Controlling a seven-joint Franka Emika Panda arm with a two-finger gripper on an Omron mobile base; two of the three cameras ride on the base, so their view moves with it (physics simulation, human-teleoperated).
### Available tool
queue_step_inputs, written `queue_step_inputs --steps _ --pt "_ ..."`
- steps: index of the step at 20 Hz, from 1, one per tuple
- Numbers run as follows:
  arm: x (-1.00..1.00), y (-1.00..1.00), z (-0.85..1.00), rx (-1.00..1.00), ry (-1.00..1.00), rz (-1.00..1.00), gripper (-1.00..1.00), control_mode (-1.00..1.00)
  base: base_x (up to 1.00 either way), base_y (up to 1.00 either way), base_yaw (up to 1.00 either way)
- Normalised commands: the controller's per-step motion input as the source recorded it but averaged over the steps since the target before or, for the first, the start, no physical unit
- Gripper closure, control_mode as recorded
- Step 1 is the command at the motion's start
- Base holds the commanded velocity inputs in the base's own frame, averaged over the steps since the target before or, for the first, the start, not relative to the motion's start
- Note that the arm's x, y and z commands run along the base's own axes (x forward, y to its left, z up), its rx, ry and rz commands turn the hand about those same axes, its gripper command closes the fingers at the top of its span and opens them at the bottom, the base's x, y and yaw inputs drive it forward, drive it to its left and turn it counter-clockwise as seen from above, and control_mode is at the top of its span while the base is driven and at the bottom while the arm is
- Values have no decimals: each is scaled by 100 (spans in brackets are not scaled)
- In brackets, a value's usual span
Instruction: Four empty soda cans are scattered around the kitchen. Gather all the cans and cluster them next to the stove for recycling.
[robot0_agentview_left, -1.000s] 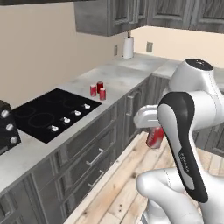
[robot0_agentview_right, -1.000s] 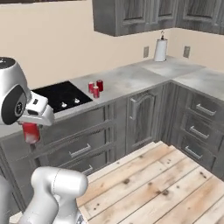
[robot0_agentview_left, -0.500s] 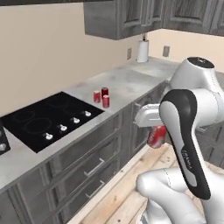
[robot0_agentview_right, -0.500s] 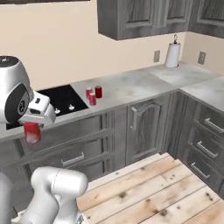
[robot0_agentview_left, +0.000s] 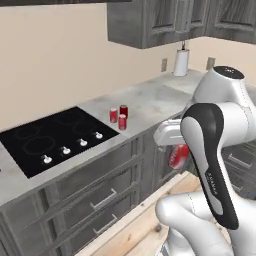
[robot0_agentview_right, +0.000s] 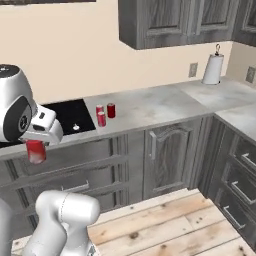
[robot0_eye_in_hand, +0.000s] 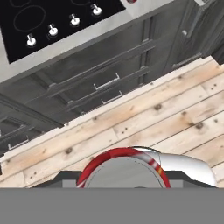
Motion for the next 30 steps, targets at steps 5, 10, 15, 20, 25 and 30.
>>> queue_step_inputs --steps 5,10,15,20,25,30 --pt "0 0 0 0 0 0 100 100 29 -53 36" --pt "0 0 0 0 0 0 100 100 18 -40 34" --pt "0 0 0 0 0 0 100 100 32 -25 23" --pt "0 0 0 0 0 0 100 100 54 -30 25" --pt "0 0 0 0 0 0 100 100 51 -57 29" --pt "0 0 0 0 0 0 100 100 37 -51 22"
